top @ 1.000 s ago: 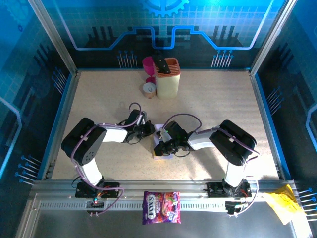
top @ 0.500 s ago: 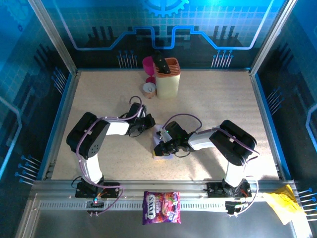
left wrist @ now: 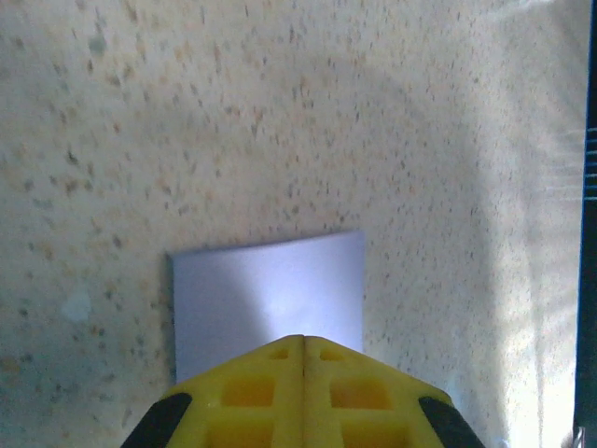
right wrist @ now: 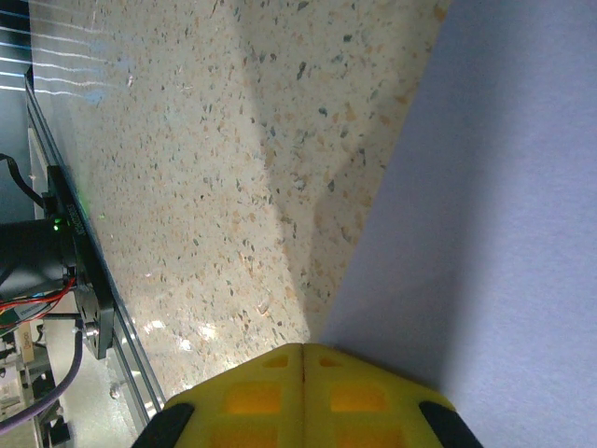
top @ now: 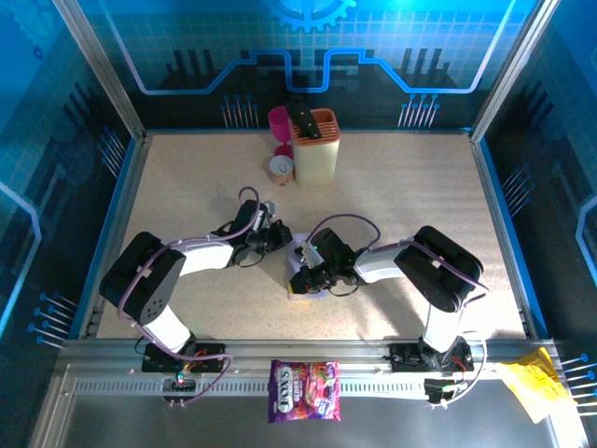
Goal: Fold a paper plane with a square sheet of paper (pick it up from the middle)
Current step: First fold in half a square sheet of paper at the center of the table.
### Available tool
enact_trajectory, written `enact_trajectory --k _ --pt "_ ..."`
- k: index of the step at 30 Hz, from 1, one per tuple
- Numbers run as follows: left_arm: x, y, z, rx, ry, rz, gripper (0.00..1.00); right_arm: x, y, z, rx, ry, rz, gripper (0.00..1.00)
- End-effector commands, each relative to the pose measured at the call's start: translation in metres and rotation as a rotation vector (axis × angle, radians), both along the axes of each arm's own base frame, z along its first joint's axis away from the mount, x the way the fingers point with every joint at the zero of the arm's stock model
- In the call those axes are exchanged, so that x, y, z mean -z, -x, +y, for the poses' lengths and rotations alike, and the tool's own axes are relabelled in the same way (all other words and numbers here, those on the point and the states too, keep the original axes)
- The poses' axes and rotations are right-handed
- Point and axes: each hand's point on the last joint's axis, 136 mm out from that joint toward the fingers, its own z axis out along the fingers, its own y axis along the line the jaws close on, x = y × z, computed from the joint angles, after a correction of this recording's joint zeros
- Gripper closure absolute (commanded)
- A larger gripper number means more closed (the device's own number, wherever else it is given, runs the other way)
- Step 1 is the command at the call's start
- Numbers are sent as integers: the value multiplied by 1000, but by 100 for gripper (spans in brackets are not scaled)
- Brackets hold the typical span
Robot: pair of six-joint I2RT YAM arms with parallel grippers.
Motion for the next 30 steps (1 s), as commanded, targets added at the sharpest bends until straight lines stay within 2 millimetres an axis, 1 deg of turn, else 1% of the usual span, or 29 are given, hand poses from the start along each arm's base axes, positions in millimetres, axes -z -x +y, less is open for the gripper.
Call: enact_trajectory --k 1,6,10,15,19,30 --pt "11 7 -1 -17 17 35 100 74 41 -64 24 330 156 100" --pt "24 1 -10 -9 35 54 100 74 41 -63 23 334 154 100" --pt "33 -5 -12 -9 14 64 100 75 42 -63 20 339 155 100" --pt "46 -10 -3 -49 -50 80 100 76 45 -64 17 344 159 100" --pt "52 -14 7 -87 -111 92 100 78 47 -67 14 352 162 100" --pt "65 -36 18 -102 -161 116 100 85 55 -74 10 368 179 100"
